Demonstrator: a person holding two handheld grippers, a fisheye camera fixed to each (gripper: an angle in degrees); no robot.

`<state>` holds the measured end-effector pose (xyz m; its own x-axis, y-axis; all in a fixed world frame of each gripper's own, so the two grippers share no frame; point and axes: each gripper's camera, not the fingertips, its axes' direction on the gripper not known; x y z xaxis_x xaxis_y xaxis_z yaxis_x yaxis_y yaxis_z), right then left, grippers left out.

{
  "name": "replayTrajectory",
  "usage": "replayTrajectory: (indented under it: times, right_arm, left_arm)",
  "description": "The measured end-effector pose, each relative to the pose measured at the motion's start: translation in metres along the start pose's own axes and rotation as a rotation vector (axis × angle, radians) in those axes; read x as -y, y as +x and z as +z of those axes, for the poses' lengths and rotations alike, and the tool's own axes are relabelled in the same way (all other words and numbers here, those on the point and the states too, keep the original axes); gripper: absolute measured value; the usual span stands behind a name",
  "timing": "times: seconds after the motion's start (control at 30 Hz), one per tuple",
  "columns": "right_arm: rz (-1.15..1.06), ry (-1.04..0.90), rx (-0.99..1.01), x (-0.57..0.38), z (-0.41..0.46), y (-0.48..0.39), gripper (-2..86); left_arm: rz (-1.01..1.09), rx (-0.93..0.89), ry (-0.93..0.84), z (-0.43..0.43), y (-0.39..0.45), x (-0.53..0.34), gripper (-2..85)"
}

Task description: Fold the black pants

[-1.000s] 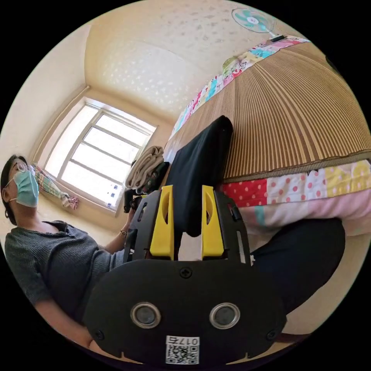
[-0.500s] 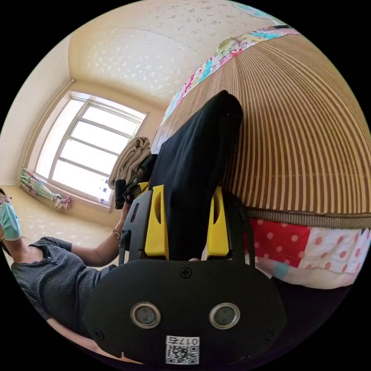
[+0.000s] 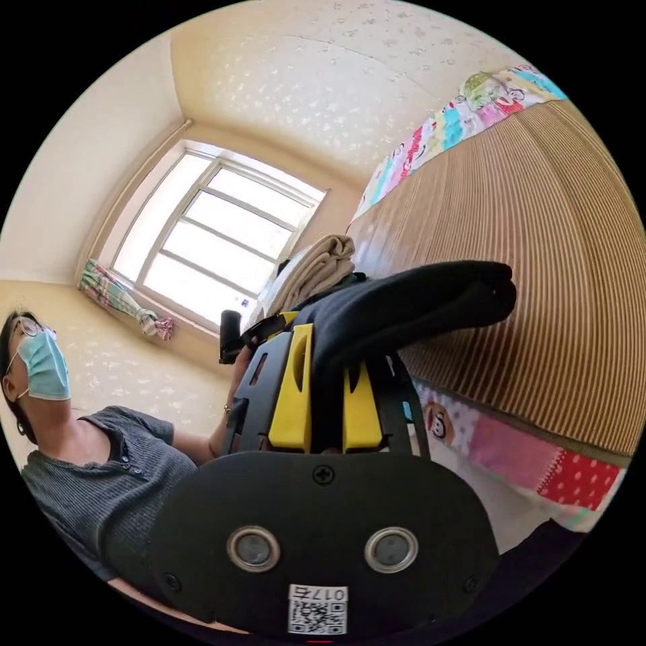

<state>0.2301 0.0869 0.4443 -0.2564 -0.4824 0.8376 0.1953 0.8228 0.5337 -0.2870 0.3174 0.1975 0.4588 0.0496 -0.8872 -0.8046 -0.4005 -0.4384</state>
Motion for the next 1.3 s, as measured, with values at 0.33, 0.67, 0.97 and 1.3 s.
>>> replayTrajectory:
  times: [0.33, 0.67, 0.97, 1.3]
  right_arm:
    - [-0.102, 0.034, 0.097, 0.141, 0.236, -0.173, 6.1]
    - [-0.100, -0.317, -0.048, 0.113, 0.380, -0.125, 7.1]
    - [-0.164, -0.345, -0.045, 0.054, 0.223, -0.047, 2.4]
    - [0.107, -0.048, -0.305, -0.088, -0.057, 0.062, 0.5]
  left_arm:
    - [0.053, 0.541, 0.205, -0.306, 0.002, 0.178, 8.9]
    - [-0.091, 0.571, 0.226, -0.188, -0.111, 0.082, 3.0]
    - [-0.053, 0.787, 0.297, -0.179, -0.034, 0.042, -0.6]
    - [-0.019, 0.469, 0.488, -0.198, 0.065, -0.077, -0.8]
